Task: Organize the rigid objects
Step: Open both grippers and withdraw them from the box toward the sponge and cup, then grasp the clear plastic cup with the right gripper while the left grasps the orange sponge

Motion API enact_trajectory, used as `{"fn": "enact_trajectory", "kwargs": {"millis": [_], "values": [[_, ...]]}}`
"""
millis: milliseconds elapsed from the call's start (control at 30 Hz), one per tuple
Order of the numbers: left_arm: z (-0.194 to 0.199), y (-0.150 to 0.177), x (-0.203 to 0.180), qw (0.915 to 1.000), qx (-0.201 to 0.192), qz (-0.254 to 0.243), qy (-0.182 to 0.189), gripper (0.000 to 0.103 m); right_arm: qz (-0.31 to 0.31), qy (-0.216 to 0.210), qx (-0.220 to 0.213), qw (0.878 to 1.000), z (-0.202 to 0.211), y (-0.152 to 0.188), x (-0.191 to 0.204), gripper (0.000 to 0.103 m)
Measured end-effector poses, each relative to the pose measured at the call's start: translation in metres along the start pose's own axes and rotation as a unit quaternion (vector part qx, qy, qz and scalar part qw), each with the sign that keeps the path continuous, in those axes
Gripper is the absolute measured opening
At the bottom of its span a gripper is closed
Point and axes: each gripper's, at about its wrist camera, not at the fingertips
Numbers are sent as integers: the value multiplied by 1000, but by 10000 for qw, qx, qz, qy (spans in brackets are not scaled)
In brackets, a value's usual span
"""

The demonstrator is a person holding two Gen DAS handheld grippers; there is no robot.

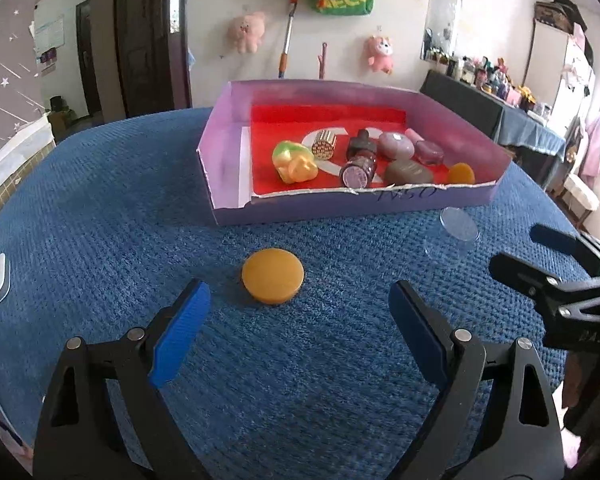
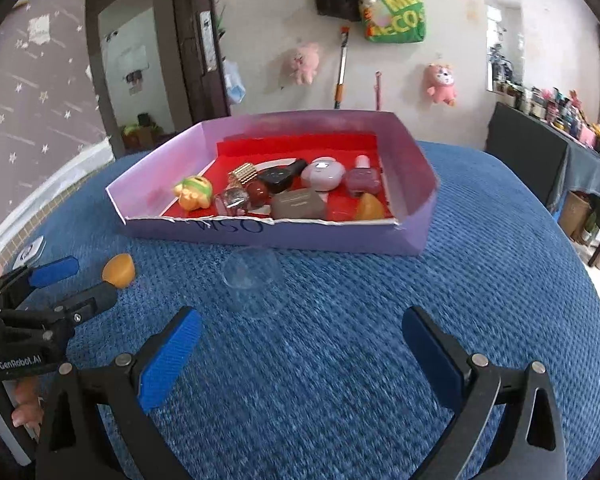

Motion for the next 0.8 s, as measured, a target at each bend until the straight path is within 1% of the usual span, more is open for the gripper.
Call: {"fn": "enact_trajectory", "kwargs": {"millis": [67, 133, 233, 300, 367, 433, 500, 533, 567, 600, 667, 700, 733, 767, 800], "values": [[-2, -1, 3, 10000, 63, -28, 34, 91, 93, -6, 87, 9999, -6, -5, 4, 102], [-2, -1, 6, 9999, 85, -59, -14, 91, 191, -14, 216, 9996, -13, -10, 10, 98], [-3, -4, 14, 9999, 104, -49, -83, 91, 248, -21, 384, 9990, -23, -16, 15, 97], [-6, -6, 17, 9998, 152, -76, -46, 87, 276, -38, 456, 9986, -27, -19, 17, 97], [-11, -8, 21, 9996, 248, -123, -22, 81, 297, -44, 497, 9983, -32, -22, 19, 97], [-16, -10, 23, 9993, 337, -132, 15, 80, 282, -57, 553, 9981, -36, -25, 20, 97], [-20, -11, 23, 9990, 408, -159, 86, 72, 288, -44, 600, 9978, -40, -28, 21, 95], [-23, -12, 23, 9987, 457, -179, 108, 61, 319, -9, 615, 9976, -42, -29, 22, 92], [-26, -12, 22, 9983, 541, -194, 129, 55, 361, 31, 645, 9973, -44, -30, 23, 89], [-29, -12, 22, 9978, 609, -196, 182, 54, 394, 61, 676, 9969, -46, -30, 24, 87], [-33, -12, 21, 9971, 666, -182, 323, 46, 428, 54, 751, 9962, -51, -30, 25, 75], [-34, -12, 21, 9969, 673, -183, 351, 45, 430, 33, 789, 9959, -53, -30, 26, 72], [-34, -12, 20, 9972, 639, -202, 321, 41, 428, 15, 832, 9956, -55, -30, 26, 67], [-34, -12, 20, 9973, 631, -211, 305, 36, 439, 4, 859, 9953, -58, -29, 27, 58], [-34, -12, 20, 9973, 634, -199, 320, 36, 458, -2, 877, 9951, -59, -28, 28, 54]]}}
Point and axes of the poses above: each gripper's, at about its wrist camera, not at the fingertips, and z roughly against the way its jaws point, x to its left, y to its underside, and after that the axes turned 6 degrees about x, right-handed
